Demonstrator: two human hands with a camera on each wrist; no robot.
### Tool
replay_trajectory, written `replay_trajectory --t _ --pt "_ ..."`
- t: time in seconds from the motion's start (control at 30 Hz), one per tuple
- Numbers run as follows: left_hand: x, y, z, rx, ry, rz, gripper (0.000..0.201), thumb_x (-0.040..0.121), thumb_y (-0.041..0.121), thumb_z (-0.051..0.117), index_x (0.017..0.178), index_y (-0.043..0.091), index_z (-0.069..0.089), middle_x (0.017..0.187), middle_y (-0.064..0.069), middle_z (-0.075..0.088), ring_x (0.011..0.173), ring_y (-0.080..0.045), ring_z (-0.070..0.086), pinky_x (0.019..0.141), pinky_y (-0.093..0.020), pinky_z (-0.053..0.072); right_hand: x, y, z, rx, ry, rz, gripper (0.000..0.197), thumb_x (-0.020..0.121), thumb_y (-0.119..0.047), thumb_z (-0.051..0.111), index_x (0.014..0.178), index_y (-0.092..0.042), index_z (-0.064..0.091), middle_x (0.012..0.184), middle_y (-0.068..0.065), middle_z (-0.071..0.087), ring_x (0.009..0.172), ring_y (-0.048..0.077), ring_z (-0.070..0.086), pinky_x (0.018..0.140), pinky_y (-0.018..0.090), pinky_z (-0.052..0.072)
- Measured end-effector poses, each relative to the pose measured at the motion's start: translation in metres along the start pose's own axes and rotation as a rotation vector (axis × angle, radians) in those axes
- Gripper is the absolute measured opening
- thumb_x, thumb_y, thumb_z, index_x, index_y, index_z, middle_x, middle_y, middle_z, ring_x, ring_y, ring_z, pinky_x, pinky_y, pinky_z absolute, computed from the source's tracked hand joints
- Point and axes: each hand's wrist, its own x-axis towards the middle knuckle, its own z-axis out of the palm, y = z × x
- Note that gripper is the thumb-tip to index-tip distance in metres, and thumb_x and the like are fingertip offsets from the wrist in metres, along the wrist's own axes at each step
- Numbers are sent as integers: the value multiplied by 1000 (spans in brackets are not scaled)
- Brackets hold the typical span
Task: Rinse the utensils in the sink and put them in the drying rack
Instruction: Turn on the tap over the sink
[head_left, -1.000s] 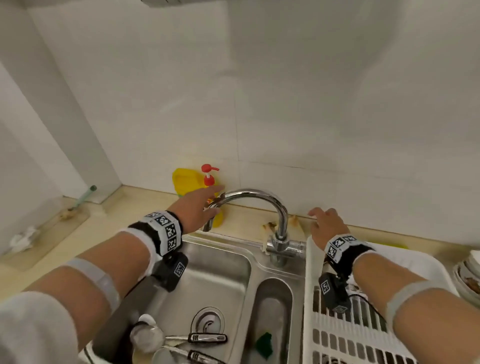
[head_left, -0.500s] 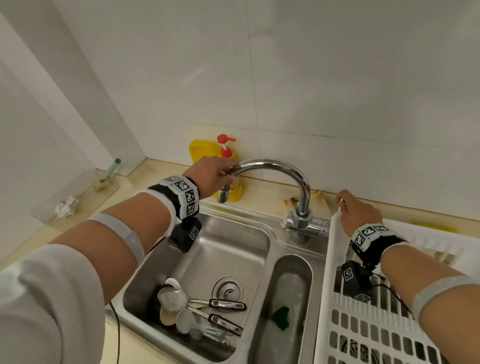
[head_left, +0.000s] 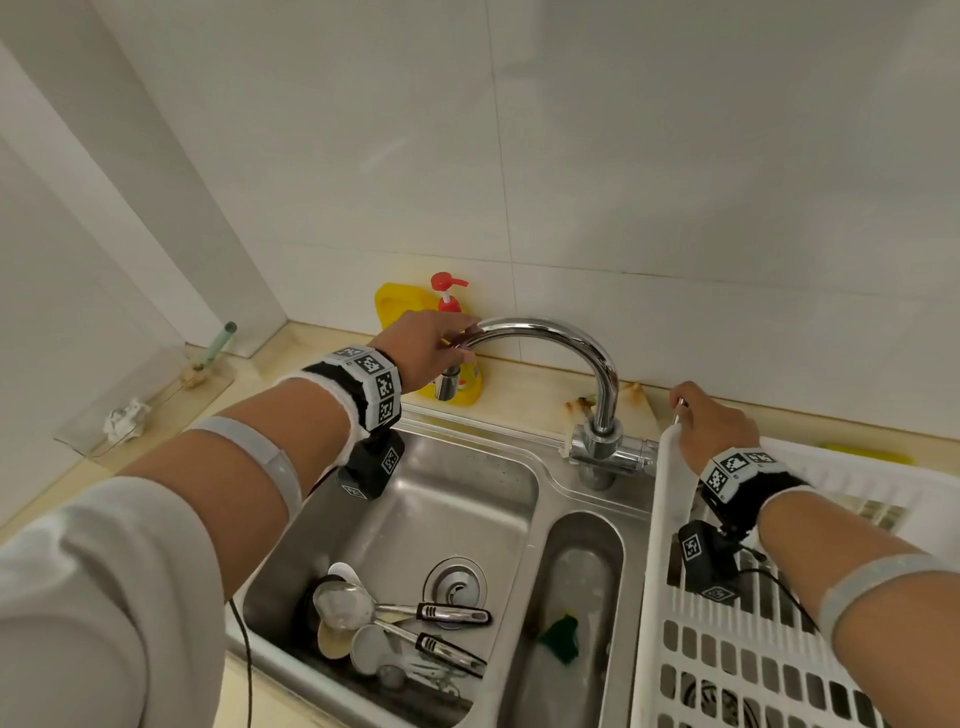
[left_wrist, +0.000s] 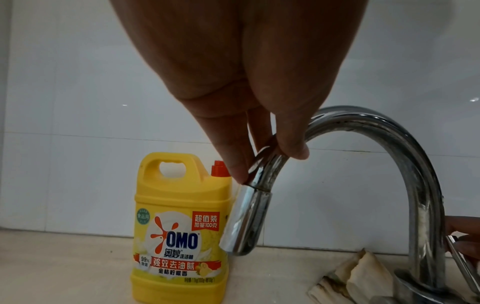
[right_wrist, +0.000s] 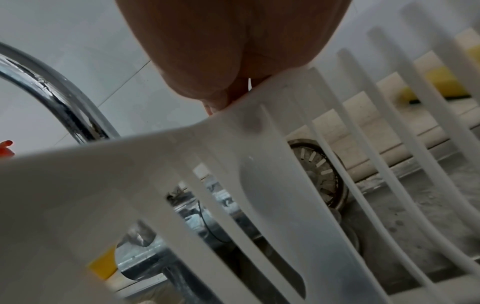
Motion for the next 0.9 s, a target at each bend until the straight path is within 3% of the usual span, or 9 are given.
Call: replay_trajectory --t 0.23,0.9 --pt "0 -1 0 13 5 22 27 94 25 65 121 26 65 82 8 64 79 -17 61 81 -33 50 0 -1 0 9 3 13 16 105 -21 31 103 -27 46 63 -2 56 58 21 52 65 32 41" --pt "-3 1 1 2 7 11 31 95 25 64 126 27 63 89 5 66 86 -20 64 88 -39 53 -3 -5 -9 35 -35 46 15 104 -16 33 103 -24 45 65 0 53 59 19 47 67 33 42"
